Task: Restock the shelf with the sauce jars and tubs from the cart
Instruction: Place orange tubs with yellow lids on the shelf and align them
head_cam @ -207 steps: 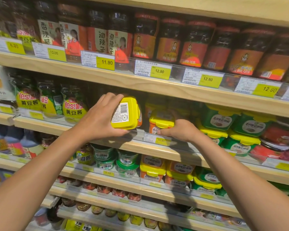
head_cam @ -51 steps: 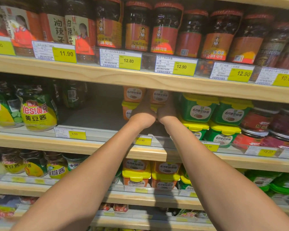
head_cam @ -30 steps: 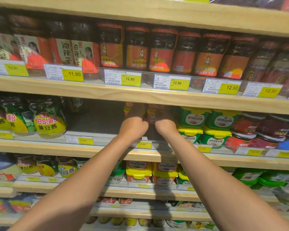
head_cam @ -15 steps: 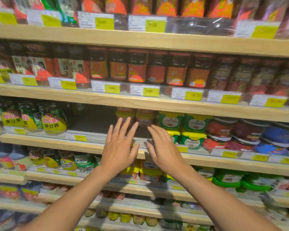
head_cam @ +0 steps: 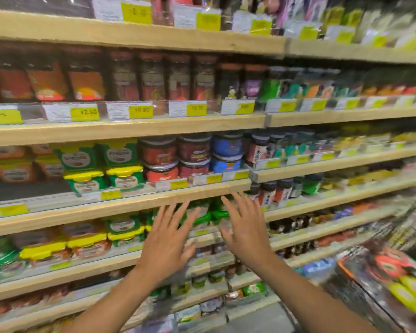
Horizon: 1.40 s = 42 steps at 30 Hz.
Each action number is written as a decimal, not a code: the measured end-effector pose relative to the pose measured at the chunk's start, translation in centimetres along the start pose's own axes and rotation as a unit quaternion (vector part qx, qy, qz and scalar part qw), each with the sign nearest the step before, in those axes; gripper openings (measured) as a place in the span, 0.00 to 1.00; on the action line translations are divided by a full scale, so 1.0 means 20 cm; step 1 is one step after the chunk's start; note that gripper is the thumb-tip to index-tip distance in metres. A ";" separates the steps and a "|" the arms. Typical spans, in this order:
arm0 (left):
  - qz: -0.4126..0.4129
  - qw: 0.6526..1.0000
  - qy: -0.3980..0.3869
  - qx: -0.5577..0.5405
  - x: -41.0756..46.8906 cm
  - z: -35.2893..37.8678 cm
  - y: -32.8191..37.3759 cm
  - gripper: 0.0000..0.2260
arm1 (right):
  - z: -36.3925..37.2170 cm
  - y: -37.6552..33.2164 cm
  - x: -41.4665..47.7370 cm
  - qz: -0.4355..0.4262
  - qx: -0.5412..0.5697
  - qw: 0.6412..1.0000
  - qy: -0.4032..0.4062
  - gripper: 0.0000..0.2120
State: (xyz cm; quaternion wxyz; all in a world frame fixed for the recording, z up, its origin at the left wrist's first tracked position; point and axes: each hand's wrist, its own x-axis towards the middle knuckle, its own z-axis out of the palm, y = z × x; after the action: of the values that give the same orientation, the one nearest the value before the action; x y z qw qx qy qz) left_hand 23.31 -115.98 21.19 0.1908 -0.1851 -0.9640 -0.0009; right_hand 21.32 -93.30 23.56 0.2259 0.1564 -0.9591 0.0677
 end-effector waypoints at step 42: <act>0.370 0.816 -0.366 -0.251 1.85 1.54 3.25 0.36 | 0.15 3.18 -1.50 0.663 0.101 0.730 -0.133 0.24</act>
State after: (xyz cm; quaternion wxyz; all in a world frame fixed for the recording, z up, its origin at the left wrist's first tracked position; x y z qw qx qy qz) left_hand 3.52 -40.04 1.80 -0.2432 -0.5561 -0.7879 -0.1041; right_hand 24.56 -26.00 3.49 -0.0231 -0.4901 -0.8269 0.2749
